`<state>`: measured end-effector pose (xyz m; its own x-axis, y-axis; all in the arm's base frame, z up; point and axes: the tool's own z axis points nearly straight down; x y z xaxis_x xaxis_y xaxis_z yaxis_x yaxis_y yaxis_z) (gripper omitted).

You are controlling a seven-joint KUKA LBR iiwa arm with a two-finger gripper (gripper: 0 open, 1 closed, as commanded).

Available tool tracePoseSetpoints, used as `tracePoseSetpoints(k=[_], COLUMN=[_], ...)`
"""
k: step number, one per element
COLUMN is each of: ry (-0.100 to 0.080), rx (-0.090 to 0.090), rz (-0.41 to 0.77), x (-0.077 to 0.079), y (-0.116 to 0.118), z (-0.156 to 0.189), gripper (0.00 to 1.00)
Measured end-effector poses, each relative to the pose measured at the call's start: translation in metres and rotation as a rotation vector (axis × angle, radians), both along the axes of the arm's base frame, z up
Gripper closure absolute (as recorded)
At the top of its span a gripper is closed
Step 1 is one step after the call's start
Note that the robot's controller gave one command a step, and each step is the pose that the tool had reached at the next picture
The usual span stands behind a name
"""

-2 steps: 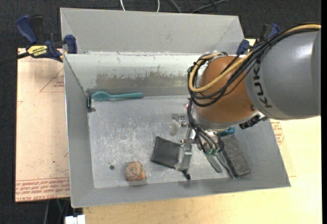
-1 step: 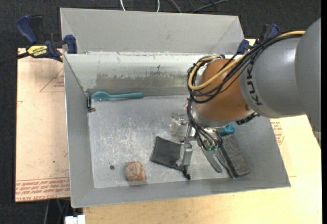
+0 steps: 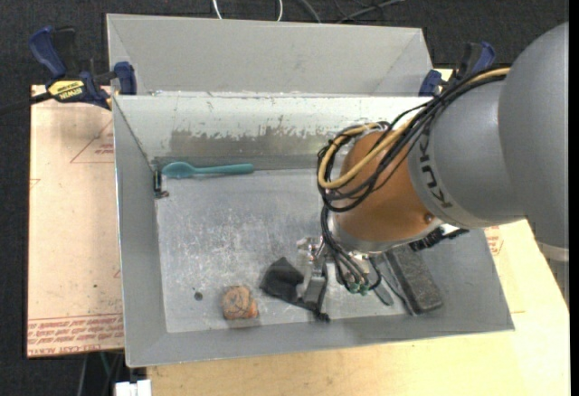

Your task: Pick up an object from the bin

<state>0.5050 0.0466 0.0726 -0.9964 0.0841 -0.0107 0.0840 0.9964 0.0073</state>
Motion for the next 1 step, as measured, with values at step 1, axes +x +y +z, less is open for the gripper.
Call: tracePoseSetpoints(k=[1], ry=[0.001], rx=[0.0], rz=[-0.001], x=[0.0], y=[-0.0001], z=[0.0004], gripper=[1.0])
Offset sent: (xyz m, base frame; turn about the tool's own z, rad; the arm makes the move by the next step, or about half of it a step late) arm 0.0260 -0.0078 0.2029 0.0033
